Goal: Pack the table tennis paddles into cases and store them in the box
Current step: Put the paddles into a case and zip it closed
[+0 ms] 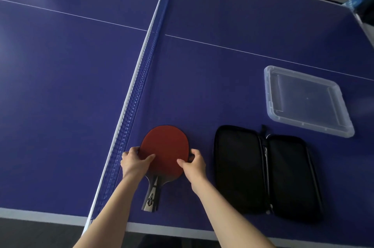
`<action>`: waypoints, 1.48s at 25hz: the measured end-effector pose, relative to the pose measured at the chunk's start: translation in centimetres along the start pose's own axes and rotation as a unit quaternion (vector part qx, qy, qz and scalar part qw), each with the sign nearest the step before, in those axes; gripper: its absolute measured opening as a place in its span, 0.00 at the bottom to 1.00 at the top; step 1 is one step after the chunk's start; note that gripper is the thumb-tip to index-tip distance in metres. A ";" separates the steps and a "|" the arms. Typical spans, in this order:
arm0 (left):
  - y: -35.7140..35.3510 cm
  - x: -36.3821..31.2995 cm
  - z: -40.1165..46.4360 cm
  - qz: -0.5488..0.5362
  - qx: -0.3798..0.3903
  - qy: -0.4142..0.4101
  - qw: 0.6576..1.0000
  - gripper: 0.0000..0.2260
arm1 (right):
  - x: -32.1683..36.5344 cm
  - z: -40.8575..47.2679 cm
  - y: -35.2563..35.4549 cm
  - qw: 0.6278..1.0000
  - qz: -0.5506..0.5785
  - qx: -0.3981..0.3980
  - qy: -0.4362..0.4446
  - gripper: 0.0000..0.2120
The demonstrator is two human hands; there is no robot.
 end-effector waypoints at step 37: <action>-39.0 -15.2 -13.5 -0.018 0.129 -0.071 0.989 0.23 | -13.1 1.4 42.1 0.992 -0.010 -0.122 0.027 0.21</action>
Point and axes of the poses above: each hand's wrist, its own z-axis towards the middle knuckle, its own y-axis out of the back of the hand, x = y × z, the point moved 8 cm from there along z, towards the middle knuckle, and after that the axes turned 10 degrees about x, right-handed, at the moved point
